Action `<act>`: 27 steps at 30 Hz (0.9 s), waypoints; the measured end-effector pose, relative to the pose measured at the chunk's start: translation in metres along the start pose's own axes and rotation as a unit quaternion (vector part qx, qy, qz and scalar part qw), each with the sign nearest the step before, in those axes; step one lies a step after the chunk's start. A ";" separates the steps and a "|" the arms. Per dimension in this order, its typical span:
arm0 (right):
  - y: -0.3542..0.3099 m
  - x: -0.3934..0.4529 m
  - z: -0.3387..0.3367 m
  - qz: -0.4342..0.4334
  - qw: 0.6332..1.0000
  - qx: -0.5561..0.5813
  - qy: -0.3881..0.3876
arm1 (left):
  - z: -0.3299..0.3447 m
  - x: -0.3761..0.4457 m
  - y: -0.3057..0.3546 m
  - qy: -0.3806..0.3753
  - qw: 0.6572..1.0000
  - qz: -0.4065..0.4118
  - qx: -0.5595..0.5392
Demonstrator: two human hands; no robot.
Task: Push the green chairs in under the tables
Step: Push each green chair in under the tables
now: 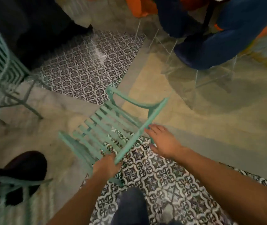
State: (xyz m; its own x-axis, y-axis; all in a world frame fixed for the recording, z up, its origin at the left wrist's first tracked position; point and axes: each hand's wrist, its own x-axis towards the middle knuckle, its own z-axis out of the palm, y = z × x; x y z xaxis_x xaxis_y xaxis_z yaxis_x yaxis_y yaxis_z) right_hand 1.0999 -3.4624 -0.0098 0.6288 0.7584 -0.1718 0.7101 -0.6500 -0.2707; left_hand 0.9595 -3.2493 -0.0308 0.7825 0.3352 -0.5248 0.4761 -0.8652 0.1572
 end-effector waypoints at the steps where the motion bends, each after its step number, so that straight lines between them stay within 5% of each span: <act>1: 0.007 0.010 -0.004 -0.022 1.000 -0.010 -0.008 | 0.003 0.003 0.000 -0.016 0.999 -0.016 -0.038; 14: 0.047 0.154 -0.009 -0.206 0.939 -0.166 -0.220 | 0.008 0.034 0.020 -0.019 0.989 -0.129 -0.076; 27: 0.052 0.165 0.000 -0.311 0.909 -0.174 -0.218 | 0.015 0.024 0.036 0.019 0.969 -0.245 -0.025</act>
State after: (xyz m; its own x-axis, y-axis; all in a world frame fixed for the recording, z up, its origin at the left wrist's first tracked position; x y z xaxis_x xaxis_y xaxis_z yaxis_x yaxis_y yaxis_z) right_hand 1.2408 -3.3713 -0.0519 -0.0589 0.8818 -0.4679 0.9901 -0.0083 -0.1402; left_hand 0.9890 -3.2780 -0.0502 0.4715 0.7156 -0.5154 0.8122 -0.5800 -0.0623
